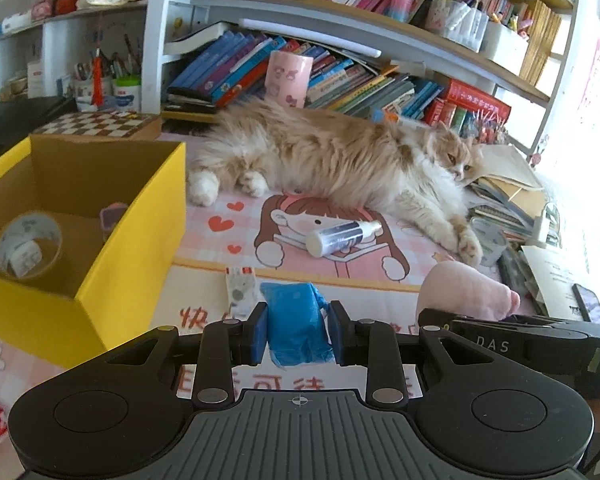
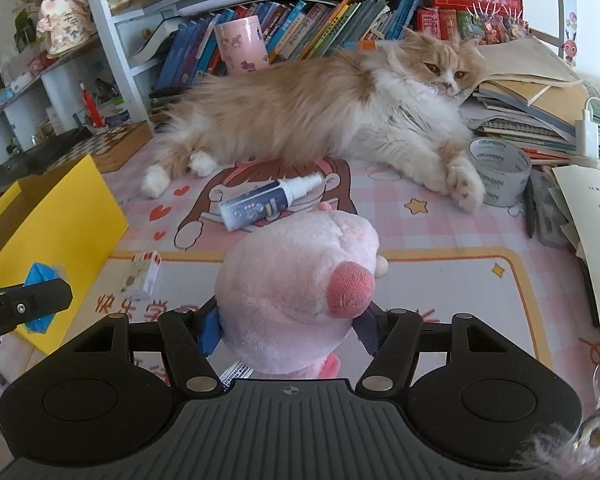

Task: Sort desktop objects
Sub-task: 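Lift and carry the blue cloth and pink plush with both tools toward the yellow box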

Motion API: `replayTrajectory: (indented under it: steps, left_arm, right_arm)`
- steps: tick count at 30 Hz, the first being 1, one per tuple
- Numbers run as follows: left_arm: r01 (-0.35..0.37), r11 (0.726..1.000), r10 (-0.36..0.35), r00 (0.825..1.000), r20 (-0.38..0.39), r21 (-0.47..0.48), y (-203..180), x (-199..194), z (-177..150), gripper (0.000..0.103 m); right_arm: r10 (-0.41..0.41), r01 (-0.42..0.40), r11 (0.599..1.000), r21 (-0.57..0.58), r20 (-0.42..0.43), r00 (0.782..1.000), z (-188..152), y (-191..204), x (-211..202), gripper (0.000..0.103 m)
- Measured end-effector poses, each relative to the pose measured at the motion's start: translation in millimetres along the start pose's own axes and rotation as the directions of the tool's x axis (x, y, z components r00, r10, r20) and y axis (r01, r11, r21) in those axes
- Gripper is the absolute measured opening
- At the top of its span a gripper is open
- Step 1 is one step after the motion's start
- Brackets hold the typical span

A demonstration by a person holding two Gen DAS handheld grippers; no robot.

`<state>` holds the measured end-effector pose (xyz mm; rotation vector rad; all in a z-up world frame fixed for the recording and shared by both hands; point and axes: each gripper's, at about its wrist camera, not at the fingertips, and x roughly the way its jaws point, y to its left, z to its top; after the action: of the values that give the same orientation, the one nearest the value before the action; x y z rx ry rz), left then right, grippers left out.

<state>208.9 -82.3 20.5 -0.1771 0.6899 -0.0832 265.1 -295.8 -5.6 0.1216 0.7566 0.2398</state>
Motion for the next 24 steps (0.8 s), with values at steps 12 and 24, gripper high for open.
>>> replayTrajectory:
  steps: [12, 24]
  left_arm:
    - [0.021, 0.999, -0.021, 0.999, 0.024, 0.033, 6.6, -24.8, -8.7, 0.03]
    - [0.058, 0.995, -0.06, 0.998, 0.027, 0.078, 37.8, -53.9, -17.1, 0.029]
  right_arm:
    - [0.015, -0.015, 0.999, -0.031, 0.021, 1.0, -15.5, 23.4, -20.3, 0.061]
    - [0.002, 0.0, 0.999, -0.044, 0.05, 0.999, -35.7, 73.3, -43.4, 0.062]
